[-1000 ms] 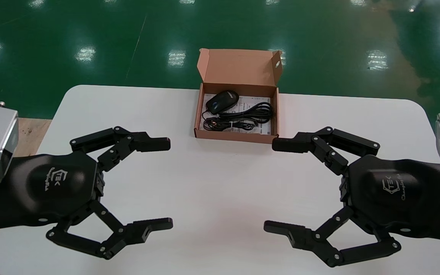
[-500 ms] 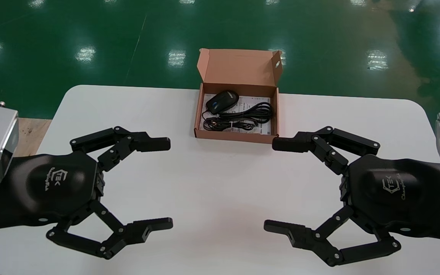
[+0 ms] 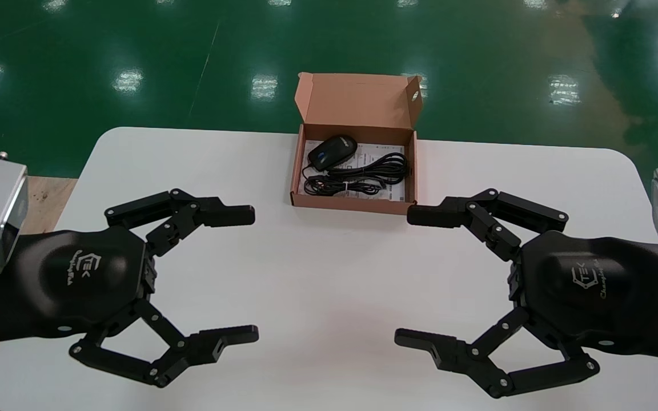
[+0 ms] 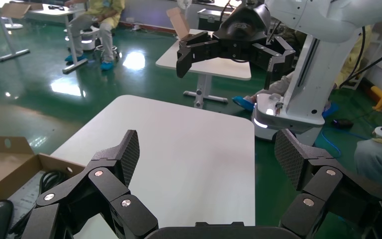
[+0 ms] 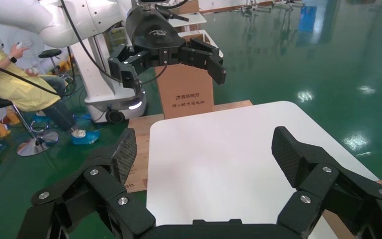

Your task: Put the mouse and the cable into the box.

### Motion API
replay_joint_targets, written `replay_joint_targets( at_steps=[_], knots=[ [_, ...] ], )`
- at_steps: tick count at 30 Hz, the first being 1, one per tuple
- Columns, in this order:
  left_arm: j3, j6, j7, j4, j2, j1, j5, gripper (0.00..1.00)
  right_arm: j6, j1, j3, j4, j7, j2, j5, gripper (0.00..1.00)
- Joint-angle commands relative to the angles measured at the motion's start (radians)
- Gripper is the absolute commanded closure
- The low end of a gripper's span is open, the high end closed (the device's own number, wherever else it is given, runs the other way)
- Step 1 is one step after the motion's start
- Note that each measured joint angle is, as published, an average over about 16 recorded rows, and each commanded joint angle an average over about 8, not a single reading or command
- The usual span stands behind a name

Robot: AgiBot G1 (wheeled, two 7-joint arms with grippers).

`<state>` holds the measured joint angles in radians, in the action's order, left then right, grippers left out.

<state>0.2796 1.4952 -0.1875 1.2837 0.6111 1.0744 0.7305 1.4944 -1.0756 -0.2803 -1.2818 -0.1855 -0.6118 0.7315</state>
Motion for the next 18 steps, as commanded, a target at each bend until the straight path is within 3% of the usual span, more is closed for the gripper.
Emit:
replay_joint_targets(
  at_steps=[1,18],
  knots=[
    [0.000,0.000,0.000,0.000,0.000,0.000,0.000,0.00,0.000,0.000,0.000,0.000,0.000,0.000,0.000,0.00],
    [0.000,0.000,0.000,0.000,0.000,0.000,0.000,0.00,0.000,0.000,0.000,0.000,0.000,0.000,0.000,0.00]
  ],
)
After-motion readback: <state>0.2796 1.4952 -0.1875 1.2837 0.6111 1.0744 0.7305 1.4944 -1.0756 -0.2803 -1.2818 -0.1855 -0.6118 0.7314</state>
